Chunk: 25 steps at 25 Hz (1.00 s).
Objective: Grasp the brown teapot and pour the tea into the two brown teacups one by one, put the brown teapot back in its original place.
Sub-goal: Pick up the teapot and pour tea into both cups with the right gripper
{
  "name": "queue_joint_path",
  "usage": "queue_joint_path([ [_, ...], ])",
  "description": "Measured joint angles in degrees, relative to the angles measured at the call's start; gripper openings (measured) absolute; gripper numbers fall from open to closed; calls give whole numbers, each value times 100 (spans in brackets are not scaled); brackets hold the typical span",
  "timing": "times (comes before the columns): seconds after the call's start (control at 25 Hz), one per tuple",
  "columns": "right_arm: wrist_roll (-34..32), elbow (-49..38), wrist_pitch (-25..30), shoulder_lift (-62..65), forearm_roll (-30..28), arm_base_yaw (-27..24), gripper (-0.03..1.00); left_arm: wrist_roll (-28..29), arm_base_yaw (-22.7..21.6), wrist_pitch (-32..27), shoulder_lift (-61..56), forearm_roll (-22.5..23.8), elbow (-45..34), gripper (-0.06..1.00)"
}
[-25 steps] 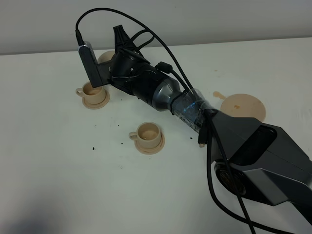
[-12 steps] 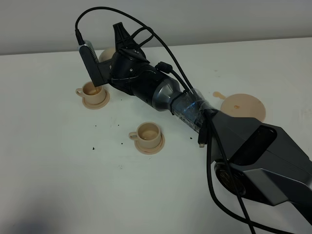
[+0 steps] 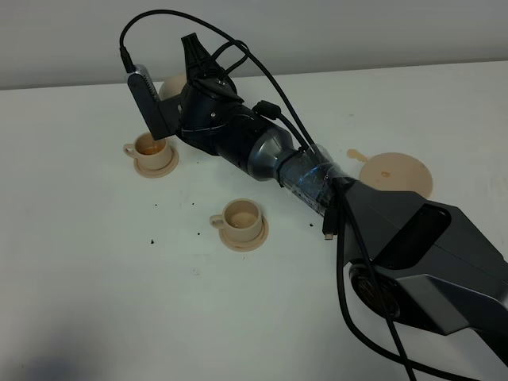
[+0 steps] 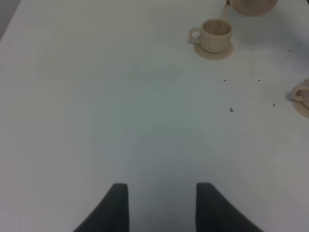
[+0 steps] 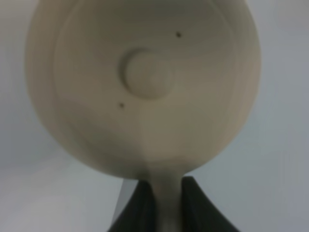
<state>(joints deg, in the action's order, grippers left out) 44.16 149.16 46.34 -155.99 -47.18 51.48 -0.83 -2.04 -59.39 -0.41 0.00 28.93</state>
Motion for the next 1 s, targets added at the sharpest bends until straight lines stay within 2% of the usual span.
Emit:
queue_joint_path([
  [1.0,246,0,-74,0,-174,110,12,0,0,0,0,0,0,38],
])
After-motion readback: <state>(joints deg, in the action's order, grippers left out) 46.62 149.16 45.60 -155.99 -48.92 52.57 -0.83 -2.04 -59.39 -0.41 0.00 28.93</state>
